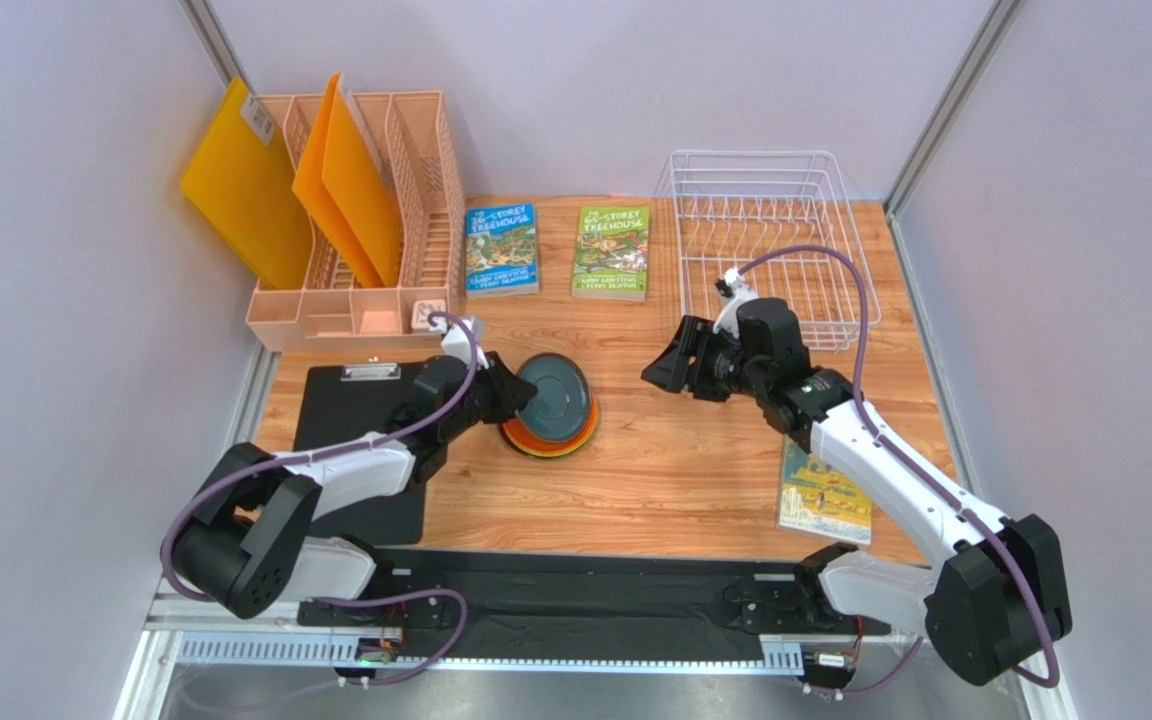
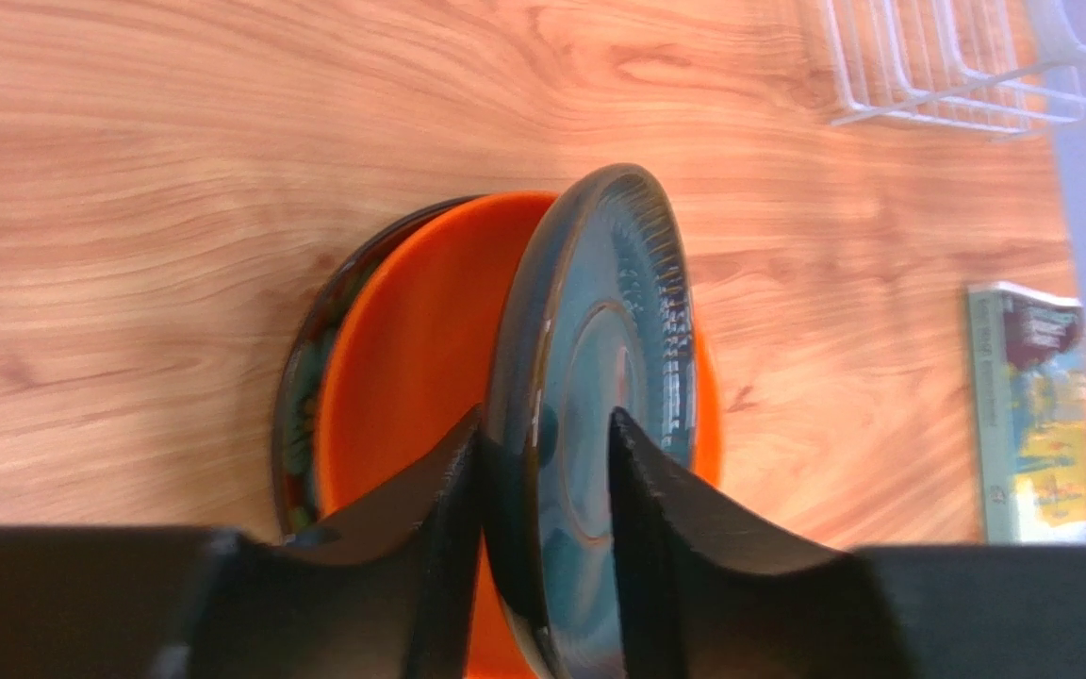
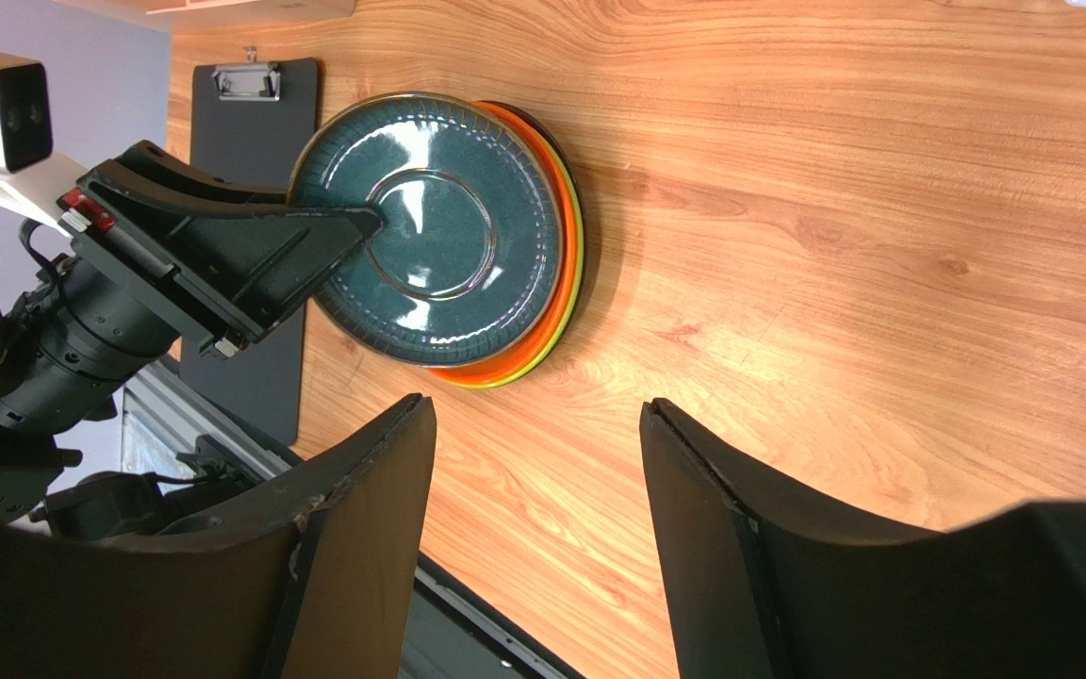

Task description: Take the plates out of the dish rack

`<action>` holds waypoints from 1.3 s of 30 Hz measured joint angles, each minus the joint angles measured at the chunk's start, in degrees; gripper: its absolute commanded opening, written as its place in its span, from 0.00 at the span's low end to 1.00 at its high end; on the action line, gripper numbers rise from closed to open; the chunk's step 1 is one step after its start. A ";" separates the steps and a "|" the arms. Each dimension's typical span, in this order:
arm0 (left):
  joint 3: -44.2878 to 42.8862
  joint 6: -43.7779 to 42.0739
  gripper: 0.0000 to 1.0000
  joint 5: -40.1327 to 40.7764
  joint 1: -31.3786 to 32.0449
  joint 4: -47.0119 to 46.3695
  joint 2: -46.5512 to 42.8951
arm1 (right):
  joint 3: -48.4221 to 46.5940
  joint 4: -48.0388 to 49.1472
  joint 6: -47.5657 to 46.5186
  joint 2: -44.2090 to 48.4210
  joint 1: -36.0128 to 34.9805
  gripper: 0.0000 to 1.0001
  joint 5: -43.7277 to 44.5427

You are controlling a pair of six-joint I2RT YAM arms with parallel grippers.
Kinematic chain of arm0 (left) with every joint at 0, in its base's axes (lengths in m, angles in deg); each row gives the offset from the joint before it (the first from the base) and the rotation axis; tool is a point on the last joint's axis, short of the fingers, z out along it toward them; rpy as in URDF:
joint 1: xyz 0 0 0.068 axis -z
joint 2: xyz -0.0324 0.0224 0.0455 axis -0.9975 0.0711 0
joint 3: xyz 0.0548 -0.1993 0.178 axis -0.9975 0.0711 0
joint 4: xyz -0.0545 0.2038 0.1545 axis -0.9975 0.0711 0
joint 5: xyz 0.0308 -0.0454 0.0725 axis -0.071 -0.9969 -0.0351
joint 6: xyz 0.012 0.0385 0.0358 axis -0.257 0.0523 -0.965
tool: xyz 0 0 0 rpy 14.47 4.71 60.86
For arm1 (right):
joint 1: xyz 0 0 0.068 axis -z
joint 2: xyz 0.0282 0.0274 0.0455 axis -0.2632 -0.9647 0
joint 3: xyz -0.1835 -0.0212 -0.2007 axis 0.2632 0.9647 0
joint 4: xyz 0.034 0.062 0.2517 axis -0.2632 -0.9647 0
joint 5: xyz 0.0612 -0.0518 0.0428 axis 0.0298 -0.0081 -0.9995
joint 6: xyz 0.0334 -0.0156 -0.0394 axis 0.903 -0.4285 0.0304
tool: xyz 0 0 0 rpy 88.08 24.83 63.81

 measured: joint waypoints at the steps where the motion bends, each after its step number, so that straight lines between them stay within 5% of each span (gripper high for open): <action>1: 0.02 0.07 0.51 0.63 0.00 1.49 -0.42 | 0.00 0.00 -0.04 0.00 0.02 0.61 0.00; 21: -1.22 -6.32 0.83 9.57 0.00 20.31 -13.97 | 0.31 -7.02 -4.72 4.17 0.17 0.65 10.34; 26: -4.90 -10.43 0.85 12.55 0.04 28.04 -22.14 | 2.21 -9.55 -7.89 13.55 0.22 0.70 24.70; 27: -5.77 -11.39 0.85 13.49 0.11 29.27 -23.89 | 3.26 -9.44 -8.15 16.11 0.24 0.86 28.57; 29: -7.28 -13.07 0.85 15.41 0.13 31.65 -26.77 | 5.75 -8.92 -8.04 20.37 0.24 1.00 34.73; 39: -6.99 -19.56 0.87 27.39 0.15 37.86 -40.35 | 22.58 -4.31 -9.14 31.36 0.39 1.00 60.72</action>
